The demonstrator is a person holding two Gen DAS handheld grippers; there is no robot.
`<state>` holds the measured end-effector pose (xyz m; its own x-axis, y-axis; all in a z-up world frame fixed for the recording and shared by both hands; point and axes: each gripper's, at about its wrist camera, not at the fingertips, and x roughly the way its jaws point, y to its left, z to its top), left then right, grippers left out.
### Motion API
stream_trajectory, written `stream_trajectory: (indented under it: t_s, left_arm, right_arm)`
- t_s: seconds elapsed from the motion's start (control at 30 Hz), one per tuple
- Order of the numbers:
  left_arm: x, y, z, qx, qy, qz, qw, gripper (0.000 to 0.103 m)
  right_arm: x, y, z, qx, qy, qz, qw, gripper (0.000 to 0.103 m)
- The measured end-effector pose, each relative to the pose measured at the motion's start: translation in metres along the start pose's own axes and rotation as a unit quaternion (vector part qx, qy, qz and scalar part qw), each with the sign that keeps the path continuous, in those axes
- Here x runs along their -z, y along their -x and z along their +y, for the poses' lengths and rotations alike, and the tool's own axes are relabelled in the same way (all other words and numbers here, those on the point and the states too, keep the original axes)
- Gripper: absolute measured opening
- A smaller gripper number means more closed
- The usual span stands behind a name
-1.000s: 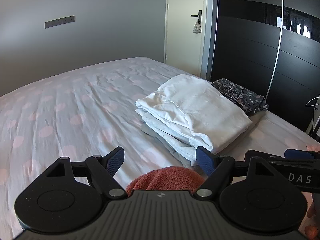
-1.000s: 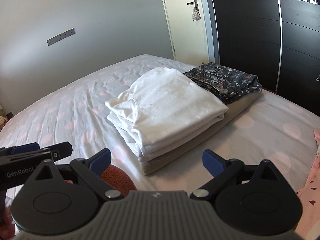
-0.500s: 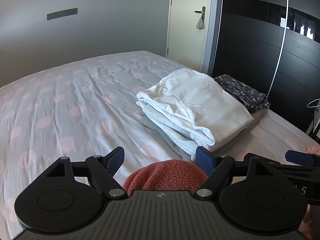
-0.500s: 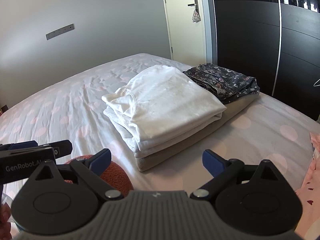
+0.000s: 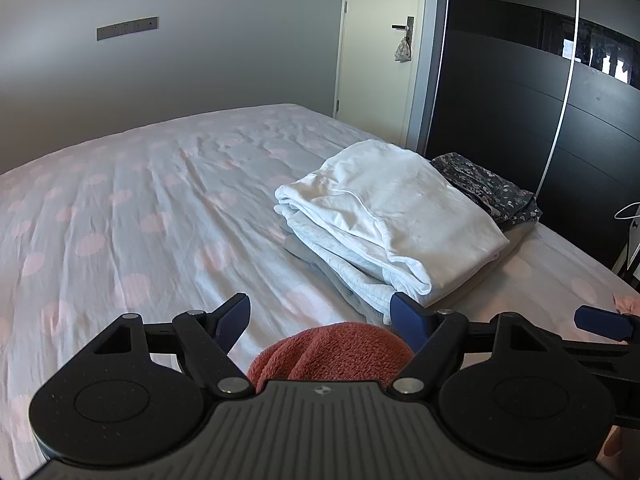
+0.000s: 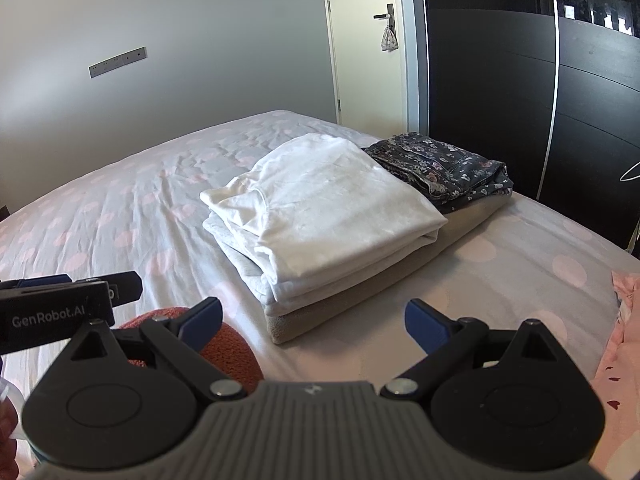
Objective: Fold clothes
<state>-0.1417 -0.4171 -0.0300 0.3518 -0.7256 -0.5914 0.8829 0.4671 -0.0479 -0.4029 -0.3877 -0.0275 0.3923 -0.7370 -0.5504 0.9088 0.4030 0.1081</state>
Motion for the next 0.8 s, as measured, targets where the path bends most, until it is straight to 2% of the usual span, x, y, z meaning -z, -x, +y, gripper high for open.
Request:
stream_trajectory:
  t_s: [0.8]
  left_arm:
    - [-0.0003, -0.0003, -0.0061, 0.0, -0.012, -0.003, 0.9999, 0.076]
  right_arm:
    - [0.0019, 0.0019, -0.0016, 0.009, -0.002, -0.001, 1.0, 0.099]
